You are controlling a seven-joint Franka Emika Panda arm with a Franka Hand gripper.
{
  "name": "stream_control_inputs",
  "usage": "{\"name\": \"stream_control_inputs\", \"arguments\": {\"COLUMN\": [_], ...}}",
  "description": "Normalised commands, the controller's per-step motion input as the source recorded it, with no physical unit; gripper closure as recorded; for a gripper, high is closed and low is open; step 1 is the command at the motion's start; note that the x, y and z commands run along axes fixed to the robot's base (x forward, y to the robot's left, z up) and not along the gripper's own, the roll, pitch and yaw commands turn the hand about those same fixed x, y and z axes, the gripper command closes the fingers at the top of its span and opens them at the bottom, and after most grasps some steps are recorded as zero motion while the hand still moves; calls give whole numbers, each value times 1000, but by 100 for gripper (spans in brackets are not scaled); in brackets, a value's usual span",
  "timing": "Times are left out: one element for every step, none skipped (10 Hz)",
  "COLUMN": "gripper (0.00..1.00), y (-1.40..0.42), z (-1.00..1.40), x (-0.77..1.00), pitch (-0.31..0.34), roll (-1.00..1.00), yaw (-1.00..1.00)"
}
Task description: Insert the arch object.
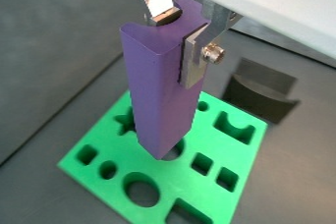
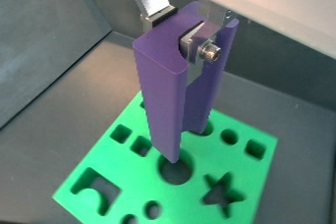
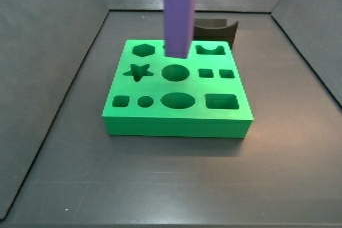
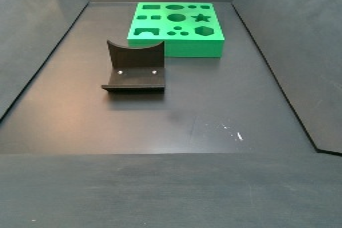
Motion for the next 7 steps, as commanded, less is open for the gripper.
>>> {"name": "stream_control_inputs", "arguments": {"gripper": [100, 100, 100, 100, 100, 100, 100], "y": [409, 437, 426, 374, 351, 311, 249], "z": [-237, -197, -189, -160, -114, -106, -80], "x": [680, 677, 689, 720, 680, 563, 466], "pitch": [0, 0, 0, 0, 0, 0, 0], "roll": [0, 0, 0, 0, -1, -4, -20], "yaw": [-526, -491, -491, -549, -597, -691, -777]}}
